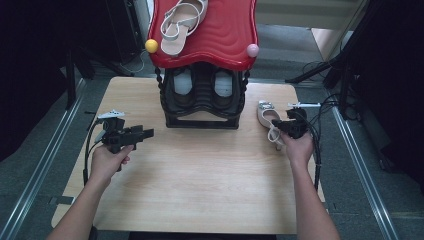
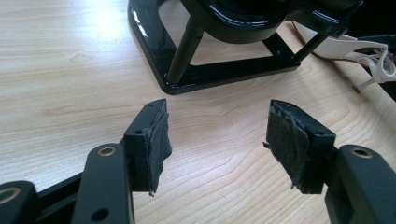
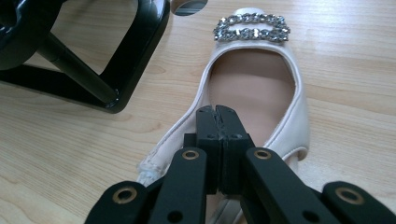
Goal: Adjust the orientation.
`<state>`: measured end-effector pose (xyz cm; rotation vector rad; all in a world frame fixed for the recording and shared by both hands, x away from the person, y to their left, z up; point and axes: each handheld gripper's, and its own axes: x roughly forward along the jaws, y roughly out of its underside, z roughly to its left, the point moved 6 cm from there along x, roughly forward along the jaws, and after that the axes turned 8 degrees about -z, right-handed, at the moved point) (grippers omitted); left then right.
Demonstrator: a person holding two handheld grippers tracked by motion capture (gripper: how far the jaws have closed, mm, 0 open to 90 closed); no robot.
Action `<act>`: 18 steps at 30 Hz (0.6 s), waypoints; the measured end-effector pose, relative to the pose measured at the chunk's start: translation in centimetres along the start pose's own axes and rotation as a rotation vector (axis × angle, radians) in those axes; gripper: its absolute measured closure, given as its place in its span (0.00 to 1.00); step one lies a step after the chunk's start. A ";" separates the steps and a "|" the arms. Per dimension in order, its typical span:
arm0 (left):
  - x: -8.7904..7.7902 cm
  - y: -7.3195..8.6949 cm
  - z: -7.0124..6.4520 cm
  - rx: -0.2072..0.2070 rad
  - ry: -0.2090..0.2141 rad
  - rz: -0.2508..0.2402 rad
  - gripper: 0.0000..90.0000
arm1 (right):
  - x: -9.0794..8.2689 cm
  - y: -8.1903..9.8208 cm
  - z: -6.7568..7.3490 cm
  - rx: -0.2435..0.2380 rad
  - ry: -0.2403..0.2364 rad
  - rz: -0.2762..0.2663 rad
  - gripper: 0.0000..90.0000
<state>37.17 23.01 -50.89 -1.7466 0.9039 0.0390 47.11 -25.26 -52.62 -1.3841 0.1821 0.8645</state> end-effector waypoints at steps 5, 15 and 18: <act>0.0 0.0 0.0 0.000 0.001 0.000 0.44 | -0.8 -0.5 -0.3 0.002 0.012 -0.024 0.97; 0.1 0.1 -0.2 -0.004 0.002 0.006 0.43 | -2.2 -2.0 0.1 -0.002 -0.003 -0.089 0.89; 0.2 0.1 -0.2 -0.003 0.004 0.009 0.43 | -2.1 -2.2 0.6 0.005 -0.020 -0.094 0.84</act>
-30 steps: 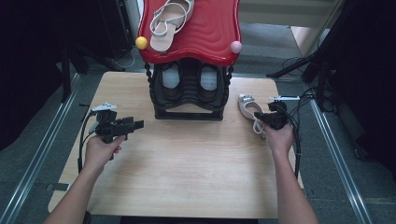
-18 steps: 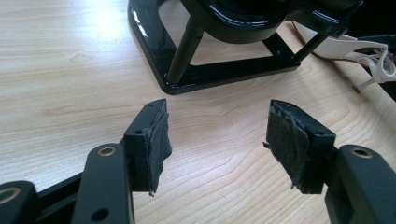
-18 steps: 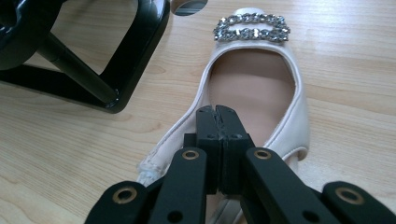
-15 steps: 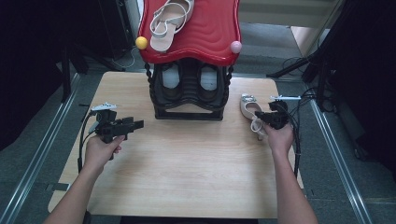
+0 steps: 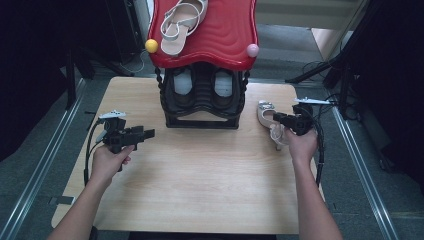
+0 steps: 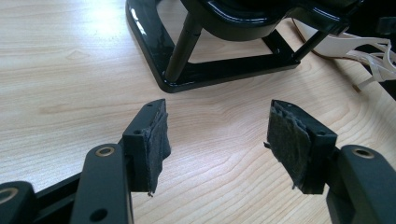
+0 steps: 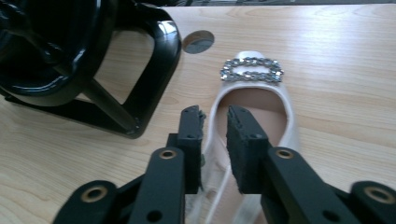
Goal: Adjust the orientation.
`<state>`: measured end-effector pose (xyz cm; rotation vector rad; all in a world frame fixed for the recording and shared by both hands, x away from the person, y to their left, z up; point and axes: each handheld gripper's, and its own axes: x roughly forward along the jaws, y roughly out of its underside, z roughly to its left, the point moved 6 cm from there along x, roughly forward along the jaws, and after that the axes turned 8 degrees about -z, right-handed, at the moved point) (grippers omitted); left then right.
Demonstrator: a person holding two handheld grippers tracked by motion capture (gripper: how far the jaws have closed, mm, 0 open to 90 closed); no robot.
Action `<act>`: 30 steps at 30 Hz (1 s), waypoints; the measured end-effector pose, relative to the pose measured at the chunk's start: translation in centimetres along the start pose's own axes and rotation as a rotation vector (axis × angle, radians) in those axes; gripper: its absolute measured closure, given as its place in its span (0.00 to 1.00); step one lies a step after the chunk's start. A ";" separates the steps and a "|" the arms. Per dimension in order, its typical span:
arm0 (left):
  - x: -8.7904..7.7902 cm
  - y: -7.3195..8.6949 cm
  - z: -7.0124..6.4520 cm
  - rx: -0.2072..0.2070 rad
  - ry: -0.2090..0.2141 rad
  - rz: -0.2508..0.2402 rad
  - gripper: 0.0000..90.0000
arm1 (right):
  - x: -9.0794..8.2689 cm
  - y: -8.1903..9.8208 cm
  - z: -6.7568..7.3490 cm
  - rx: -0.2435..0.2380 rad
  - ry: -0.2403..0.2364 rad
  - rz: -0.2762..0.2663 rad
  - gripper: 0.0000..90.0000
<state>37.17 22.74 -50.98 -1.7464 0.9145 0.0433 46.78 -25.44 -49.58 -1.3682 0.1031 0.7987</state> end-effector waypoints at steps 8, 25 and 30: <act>0.0 0.0 0.0 0.001 0.003 -0.001 0.42 | 1.4 0.7 1.0 -0.018 -0.010 0.026 0.75; 0.0 0.0 0.0 0.003 -0.002 -0.003 0.42 | 3.2 2.7 0.4 -0.017 0.034 0.085 0.82; -0.1 0.0 0.0 0.006 -0.003 -0.004 0.42 | 3.4 2.9 0.4 -0.032 0.053 0.096 0.86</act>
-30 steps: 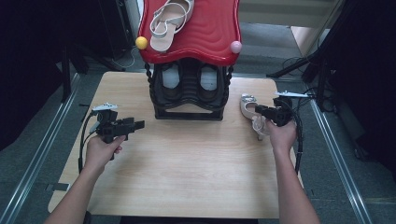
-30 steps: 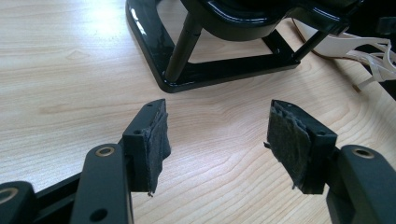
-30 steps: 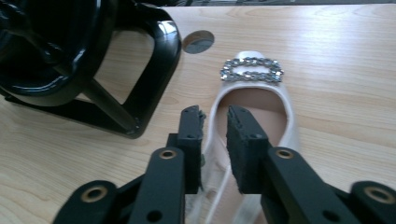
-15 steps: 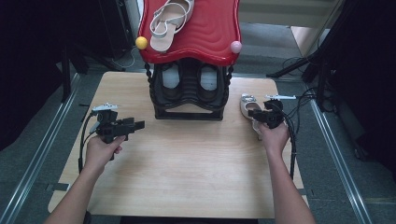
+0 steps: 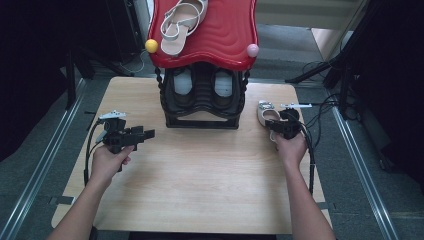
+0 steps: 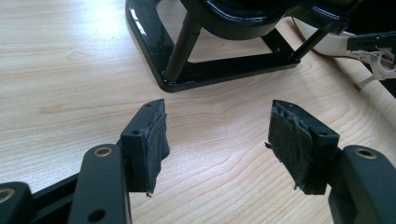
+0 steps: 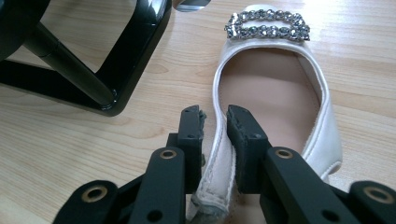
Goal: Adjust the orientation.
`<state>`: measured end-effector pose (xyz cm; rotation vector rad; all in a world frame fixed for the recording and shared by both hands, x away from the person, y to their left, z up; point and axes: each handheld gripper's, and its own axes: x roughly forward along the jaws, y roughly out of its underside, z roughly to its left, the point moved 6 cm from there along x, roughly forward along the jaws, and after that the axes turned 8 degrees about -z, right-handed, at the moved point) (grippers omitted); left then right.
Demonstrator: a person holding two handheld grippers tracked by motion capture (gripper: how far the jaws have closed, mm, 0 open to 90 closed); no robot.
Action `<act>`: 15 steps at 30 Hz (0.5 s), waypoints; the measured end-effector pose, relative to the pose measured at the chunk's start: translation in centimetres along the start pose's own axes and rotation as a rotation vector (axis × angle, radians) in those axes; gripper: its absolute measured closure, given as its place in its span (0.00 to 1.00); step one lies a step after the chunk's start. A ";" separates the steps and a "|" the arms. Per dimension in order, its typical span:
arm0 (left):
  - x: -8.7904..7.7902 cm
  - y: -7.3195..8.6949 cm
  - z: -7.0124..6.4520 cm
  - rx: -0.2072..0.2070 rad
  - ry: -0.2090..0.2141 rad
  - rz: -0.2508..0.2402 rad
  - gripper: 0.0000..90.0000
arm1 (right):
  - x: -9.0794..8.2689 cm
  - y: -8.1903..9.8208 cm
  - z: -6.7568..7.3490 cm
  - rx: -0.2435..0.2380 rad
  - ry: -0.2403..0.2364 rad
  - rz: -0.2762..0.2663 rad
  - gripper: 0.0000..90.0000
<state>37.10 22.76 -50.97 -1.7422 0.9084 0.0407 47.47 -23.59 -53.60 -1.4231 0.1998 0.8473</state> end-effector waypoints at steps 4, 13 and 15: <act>0.0 0.0 0.0 0.001 -0.001 0.002 0.42 | 0.1 0.0 0.0 0.002 0.001 0.000 0.87; -0.1 0.1 0.1 0.001 -0.001 0.003 0.42 | 0.1 0.0 -0.4 0.038 0.000 0.010 0.95; -0.2 0.1 0.2 0.001 -0.003 -0.003 0.42 | 0.0 0.0 -0.5 0.039 0.000 0.004 0.96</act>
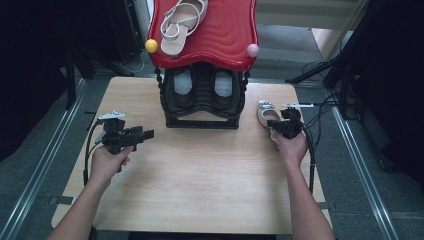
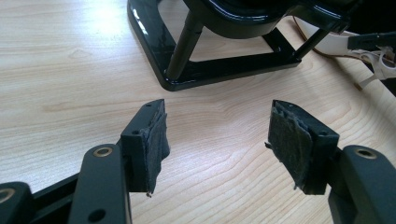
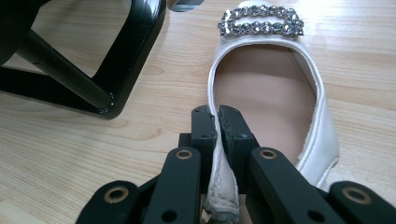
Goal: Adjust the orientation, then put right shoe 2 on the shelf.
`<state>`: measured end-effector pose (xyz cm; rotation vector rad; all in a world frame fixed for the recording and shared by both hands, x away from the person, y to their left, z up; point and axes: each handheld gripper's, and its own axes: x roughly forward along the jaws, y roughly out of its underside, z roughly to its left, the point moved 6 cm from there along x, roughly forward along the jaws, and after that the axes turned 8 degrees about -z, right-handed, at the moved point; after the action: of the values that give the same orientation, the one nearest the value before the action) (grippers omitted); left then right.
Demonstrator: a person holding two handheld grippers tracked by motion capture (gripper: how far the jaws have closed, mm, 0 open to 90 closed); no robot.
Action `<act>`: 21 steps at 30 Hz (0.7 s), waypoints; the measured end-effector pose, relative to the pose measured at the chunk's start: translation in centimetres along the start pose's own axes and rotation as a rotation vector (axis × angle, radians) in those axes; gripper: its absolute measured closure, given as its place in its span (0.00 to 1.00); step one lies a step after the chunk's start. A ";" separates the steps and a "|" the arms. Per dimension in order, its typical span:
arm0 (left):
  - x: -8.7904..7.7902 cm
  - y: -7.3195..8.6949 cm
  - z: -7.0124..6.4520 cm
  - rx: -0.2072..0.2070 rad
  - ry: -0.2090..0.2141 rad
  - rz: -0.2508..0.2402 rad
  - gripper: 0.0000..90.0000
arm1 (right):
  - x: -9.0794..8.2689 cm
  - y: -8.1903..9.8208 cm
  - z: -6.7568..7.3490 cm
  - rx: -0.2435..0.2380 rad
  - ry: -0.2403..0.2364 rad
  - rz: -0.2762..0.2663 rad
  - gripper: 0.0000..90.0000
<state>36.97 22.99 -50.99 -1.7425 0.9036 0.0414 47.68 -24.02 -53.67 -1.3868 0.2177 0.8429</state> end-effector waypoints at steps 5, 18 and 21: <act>0.0 -0.1 0.2 -0.016 0.000 -0.005 0.42 | -0.2 -0.2 -0.1 0.005 0.005 -0.004 0.97; 0.1 -0.1 0.1 -0.012 0.000 -0.002 0.42 | -1.3 -0.9 -0.9 0.081 -0.008 -0.051 0.97; 0.1 0.0 0.1 -0.012 0.003 0.000 0.42 | -1.6 -1.2 -1.1 0.094 -0.021 -0.067 0.97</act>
<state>37.09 23.00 -51.03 -1.7537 0.9067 0.0443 47.66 -25.56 -52.04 -1.2899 0.1919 0.7820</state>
